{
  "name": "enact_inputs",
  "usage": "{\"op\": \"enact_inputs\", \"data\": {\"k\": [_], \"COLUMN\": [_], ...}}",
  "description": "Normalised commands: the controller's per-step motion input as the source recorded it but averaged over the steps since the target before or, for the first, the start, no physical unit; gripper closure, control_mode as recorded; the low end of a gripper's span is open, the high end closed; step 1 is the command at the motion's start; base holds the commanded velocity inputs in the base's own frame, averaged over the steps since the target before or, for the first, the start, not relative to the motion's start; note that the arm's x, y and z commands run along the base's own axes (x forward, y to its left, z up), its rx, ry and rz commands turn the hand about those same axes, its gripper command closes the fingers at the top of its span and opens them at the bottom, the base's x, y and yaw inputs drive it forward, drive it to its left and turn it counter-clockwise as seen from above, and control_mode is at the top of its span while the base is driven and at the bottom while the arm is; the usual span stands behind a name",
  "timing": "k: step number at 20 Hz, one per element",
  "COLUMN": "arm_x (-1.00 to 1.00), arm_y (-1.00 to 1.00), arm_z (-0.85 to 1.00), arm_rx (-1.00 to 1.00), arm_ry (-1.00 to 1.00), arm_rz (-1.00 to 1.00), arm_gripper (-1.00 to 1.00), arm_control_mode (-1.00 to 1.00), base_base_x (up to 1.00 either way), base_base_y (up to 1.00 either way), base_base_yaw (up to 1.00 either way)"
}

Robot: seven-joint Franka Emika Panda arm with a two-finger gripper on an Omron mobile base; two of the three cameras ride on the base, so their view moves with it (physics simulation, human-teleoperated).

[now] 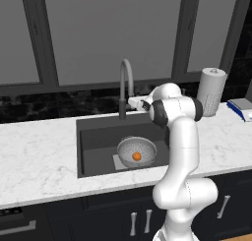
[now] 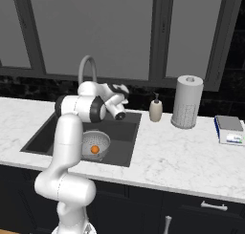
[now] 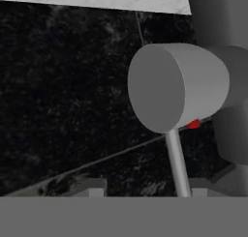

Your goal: Put the colander in the sink, put the tangerine in the colander, and turn on the sink faucet and pour water over the colander.

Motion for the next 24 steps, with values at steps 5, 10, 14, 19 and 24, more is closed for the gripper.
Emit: {"op": "enact_inputs", "data": {"k": [5,10,14,19,24], "arm_x": [0.07,0.03,0.03,0.03,0.1], "arm_y": [-0.52,-0.7,-0.79,-0.97,-1.0], "arm_z": [0.0,0.0,0.0,0.0,0.0], "arm_rx": [0.13,0.13,0.11,0.13,0.13], "arm_ry": [0.0,-0.01,0.0,0.0,0.0], "arm_rz": [-0.08,-0.08,-0.09,-0.05,-0.04], "arm_gripper": [1.0,1.0,1.0,1.0,1.0], "arm_control_mode": [-1.0,-1.0,-1.0,-1.0,-1.0], "base_base_x": [0.0,0.0,0.0,0.0,0.0], "base_base_y": [0.0,0.0,0.0,0.0,0.0], "base_base_yaw": [0.0,0.0,0.0,0.0,0.0]}}
